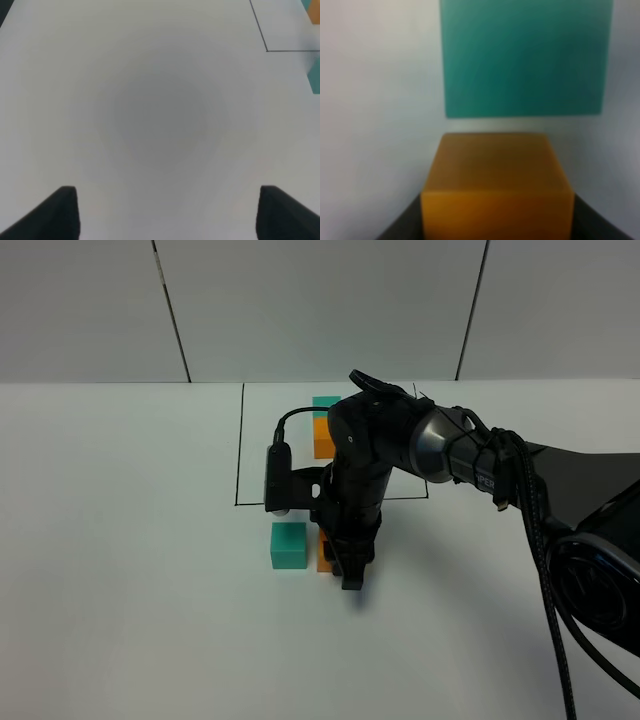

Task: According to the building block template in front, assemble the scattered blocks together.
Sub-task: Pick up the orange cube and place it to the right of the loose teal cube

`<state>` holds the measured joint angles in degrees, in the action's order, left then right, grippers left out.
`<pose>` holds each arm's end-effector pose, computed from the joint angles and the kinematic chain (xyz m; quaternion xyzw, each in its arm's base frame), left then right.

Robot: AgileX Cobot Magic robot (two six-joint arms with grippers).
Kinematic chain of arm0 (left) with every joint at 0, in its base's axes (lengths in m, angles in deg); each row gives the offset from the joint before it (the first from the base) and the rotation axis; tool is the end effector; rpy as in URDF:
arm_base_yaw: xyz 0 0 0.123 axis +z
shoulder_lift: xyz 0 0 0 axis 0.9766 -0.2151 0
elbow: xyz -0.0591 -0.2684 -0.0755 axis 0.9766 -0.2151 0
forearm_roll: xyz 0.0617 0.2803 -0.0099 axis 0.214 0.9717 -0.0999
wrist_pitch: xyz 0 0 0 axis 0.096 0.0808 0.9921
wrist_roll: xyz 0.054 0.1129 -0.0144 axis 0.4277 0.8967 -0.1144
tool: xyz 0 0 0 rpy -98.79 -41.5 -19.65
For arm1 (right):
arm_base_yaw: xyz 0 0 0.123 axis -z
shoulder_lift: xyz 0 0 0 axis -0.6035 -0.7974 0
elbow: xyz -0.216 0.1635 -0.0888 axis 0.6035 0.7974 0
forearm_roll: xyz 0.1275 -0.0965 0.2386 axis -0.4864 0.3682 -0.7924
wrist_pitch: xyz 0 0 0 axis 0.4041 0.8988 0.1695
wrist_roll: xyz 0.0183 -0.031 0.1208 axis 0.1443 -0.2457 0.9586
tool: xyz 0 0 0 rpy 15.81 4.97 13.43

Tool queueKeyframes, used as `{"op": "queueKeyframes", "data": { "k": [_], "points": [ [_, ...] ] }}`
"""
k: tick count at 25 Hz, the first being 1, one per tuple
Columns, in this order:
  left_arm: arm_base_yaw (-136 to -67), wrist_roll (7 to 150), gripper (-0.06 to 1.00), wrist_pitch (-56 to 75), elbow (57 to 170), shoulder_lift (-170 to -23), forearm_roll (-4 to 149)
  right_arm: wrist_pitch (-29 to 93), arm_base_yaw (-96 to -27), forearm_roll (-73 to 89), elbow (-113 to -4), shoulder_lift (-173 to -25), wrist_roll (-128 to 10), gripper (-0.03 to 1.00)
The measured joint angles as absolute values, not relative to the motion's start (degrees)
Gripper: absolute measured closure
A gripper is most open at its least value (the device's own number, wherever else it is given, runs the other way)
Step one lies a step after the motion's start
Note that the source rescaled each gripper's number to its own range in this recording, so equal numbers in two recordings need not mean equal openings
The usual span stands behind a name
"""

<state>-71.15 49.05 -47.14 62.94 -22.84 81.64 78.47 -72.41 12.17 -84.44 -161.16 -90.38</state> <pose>0.0570 -0.0012 0.2827 -0.0148 0.8465 0.0148 0.5320 0.4196 0.3058 0.0699 -0.6910 0.7166 0.0147 0.0932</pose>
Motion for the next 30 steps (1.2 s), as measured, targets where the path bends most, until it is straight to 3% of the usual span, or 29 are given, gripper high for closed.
{"op": "queueKeyframes", "data": {
  "k": [30],
  "points": [
    [-71.1,49.0,0.32,-47.1,62.9,-22.8,81.6,75.8,-72.6,10.6,-84.8,-162.1,-90.5,0.95]
  ]
}}
